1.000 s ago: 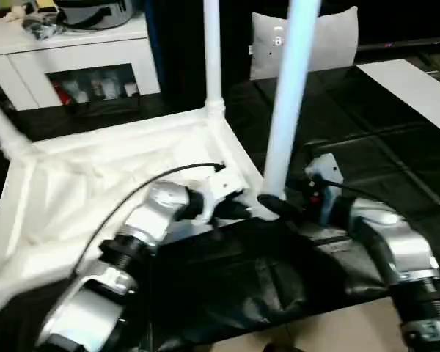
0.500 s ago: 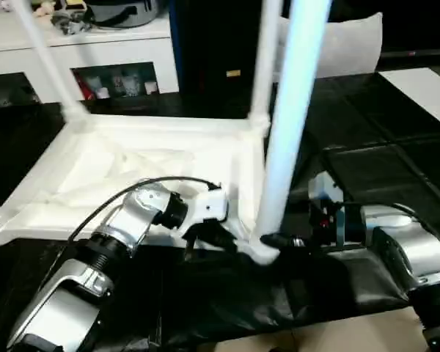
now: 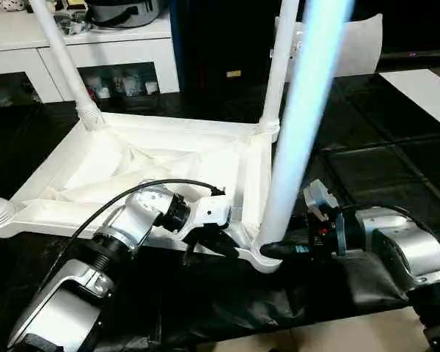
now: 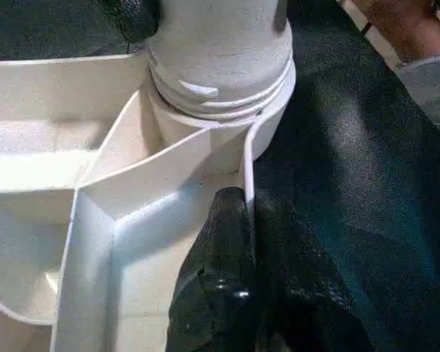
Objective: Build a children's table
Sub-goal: Rotate leg to tighten
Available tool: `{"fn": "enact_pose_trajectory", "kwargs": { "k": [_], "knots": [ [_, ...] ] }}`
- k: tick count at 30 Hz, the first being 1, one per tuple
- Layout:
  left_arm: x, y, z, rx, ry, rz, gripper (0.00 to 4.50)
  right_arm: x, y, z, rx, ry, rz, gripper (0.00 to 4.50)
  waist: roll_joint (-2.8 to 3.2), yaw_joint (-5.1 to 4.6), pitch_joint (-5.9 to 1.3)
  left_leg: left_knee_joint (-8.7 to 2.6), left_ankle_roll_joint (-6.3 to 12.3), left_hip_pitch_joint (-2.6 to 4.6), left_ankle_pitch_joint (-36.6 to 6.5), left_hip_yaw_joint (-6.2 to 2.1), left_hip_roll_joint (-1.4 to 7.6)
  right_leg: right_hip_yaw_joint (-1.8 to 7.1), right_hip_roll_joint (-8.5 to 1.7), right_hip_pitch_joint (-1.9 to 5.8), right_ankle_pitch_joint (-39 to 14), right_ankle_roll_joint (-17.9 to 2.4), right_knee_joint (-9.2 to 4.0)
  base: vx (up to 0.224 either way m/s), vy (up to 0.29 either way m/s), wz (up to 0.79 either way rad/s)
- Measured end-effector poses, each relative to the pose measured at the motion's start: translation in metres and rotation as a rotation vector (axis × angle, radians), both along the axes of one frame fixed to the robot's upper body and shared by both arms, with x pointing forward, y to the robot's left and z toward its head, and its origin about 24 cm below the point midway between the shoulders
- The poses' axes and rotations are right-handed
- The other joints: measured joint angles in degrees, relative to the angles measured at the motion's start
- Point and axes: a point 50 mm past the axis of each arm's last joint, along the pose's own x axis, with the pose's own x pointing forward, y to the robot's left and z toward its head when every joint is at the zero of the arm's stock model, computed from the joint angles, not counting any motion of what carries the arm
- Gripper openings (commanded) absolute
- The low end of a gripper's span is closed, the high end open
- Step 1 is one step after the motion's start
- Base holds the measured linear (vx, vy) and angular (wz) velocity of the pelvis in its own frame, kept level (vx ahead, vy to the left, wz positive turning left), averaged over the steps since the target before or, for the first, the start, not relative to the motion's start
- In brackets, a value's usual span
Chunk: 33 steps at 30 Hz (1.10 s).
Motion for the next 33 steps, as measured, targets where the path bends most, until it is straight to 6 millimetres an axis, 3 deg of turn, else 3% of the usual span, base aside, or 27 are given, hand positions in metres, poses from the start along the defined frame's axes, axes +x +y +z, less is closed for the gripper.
{"fn": "enact_pose_trajectory", "kwargs": {
  "k": [7, 11, 13, 17, 21, 23, 25, 27, 33],
  "knots": [
    [0.001, 0.002, 0.001, -0.006, 0.032, 0.073, 0.00, 0.005, 0.005, -0.003, 0.029, 0.006, -0.055, 2.16, -0.36, -0.27, -0.02, 0.01, -0.06, 0.10, 0.03, 0.06, 0.01, 0.04, 0.00, 0.01, -0.04, 0.07, 0.00, 0.000, 0.000, 0.00],
    [0.007, 0.001, -0.002, -0.010, 0.031, 0.215, 0.00, 0.012, 0.011, -0.006, 0.021, -0.017, -0.195, 2.10, -0.38, -0.78, -0.01, 0.02, -0.12, 0.23, 0.07, 0.07, 0.01, 0.06, 0.00, 0.08, -0.05, 0.08, -0.01, 0.000, 0.000, 0.00],
    [0.012, 0.000, -0.003, -0.009, 0.018, 0.319, 0.00, 0.019, 0.017, -0.008, 0.008, -0.043, -0.319, 2.09, -0.39, -1.83, 0.00, 0.02, -0.18, 0.37, 0.11, 0.08, 0.00, 0.06, 0.00, 0.10, -0.06, 0.09, -0.04, 0.000, 0.000, 0.00],
    [0.022, -0.016, -0.005, -0.029, -0.003, 0.546, 0.00, 0.043, 0.029, -0.009, -0.030, -0.085, -0.613, 2.03, -0.55, -5.18, 0.09, 0.06, -0.22, 0.72, 0.13, 0.01, -0.01, -0.08, -0.01, 0.21, -0.08, 0.13, -0.29, 0.000, 0.000, 0.00],
    [0.029, -0.033, -0.007, -0.063, -0.008, 0.683, 0.00, 0.057, 0.035, -0.008, -0.061, -0.107, -0.788, 2.01, -0.57, -6.47, 0.11, 0.01, -0.22, 0.65, 0.12, -0.30, -0.03, -0.41, 0.01, 0.22, -0.08, 0.13, -0.58, 0.000, 0.000, 0.00],
    [0.032, -0.041, -0.009, -0.085, -0.014, 0.755, 0.00, 0.063, 0.039, -0.008, -0.076, -0.127, -0.864, 2.01, -0.55, -6.56, 0.09, -0.01, -0.22, 0.61, 0.12, -0.41, -0.04, -0.47, 0.02, 0.23, -0.08, 0.13, -0.61, 0.000, 0.000, 0.00],
    [0.033, -0.044, -0.008, -0.093, -0.023, 0.786, 0.00, 0.065, 0.041, -0.008, -0.073, -0.144, -0.903, 2.55, -0.55, -6.52, 0.09, -0.04, -0.22, 0.56, 0.12, -0.47, -0.06, -0.49, 0.02, 0.23, -0.07, 0.12, -0.61, 0.000, 0.000, 0.00],
    [0.034, -0.045, -0.008, -0.099, -0.027, 0.797, 0.00, 0.066, 0.044, -0.009, -0.050, -0.134, -0.933, 2.67, -0.54, -6.48, 0.09, -0.09, -0.22, 0.46, 0.11, -0.53, -0.06, -0.49, 0.03, 0.19, -0.07, 0.11, -0.61, 0.000, 0.000, 0.00],
    [0.034, -0.043, -0.004, -0.107, -0.038, 0.754, 0.00, 0.063, 0.043, -0.008, -0.022, -0.145, -0.905, 3.25, -0.54, -5.97, 0.09, -0.14, -0.17, 0.00, 0.07, -0.65, -0.08, -0.48, 0.07, -0.14, 0.26, -0.29, -0.41, 0.000, 0.000, 0.00]
  ]
}}
